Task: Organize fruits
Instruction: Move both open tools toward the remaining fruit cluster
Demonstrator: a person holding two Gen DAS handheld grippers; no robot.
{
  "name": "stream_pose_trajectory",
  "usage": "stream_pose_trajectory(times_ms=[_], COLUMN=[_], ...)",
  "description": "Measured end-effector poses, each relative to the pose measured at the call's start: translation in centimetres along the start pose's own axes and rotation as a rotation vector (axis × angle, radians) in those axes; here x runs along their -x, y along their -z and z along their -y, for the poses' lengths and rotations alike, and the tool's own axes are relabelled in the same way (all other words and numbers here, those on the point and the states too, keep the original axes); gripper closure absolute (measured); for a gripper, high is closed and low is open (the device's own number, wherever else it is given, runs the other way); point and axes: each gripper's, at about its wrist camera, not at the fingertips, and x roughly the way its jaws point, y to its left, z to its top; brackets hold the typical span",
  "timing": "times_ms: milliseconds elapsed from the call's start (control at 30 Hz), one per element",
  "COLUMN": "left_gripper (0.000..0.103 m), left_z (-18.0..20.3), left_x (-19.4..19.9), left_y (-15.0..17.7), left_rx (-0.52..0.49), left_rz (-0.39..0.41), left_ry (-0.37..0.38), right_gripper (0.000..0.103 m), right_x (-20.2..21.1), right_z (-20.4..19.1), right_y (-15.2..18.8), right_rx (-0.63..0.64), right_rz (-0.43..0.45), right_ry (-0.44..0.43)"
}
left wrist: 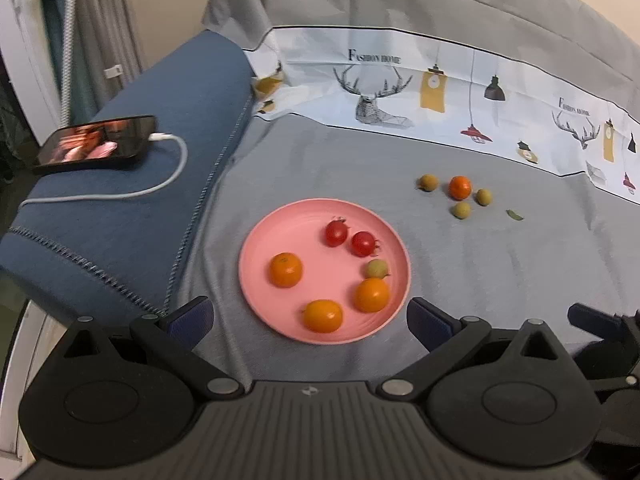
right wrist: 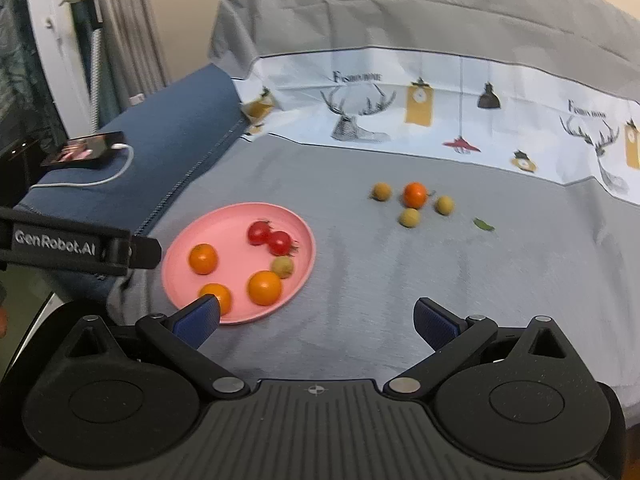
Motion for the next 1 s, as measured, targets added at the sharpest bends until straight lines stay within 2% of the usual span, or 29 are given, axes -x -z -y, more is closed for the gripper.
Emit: stream_pose_trajectory(times_ms=[600, 1000], left_gripper=[0.0, 0.0], left_z=[5.6, 9.8], left_x=[-6.7, -16.2], left_y=[-5.5, -11.5], left_rx=[-0.037, -0.067], left_rz=[-0.039, -0.107], left_ry=[0.047, 0.07], right_gripper=[0.001, 0.001], right_x=[-4.8, -10.4], right_z=[7.0, 12.3], right_y=[-1.8, -4.3], right_rx=[-0.1, -0.099], right_rz=[-0.02, 0.034], right_ry=[0.117, 0.24])
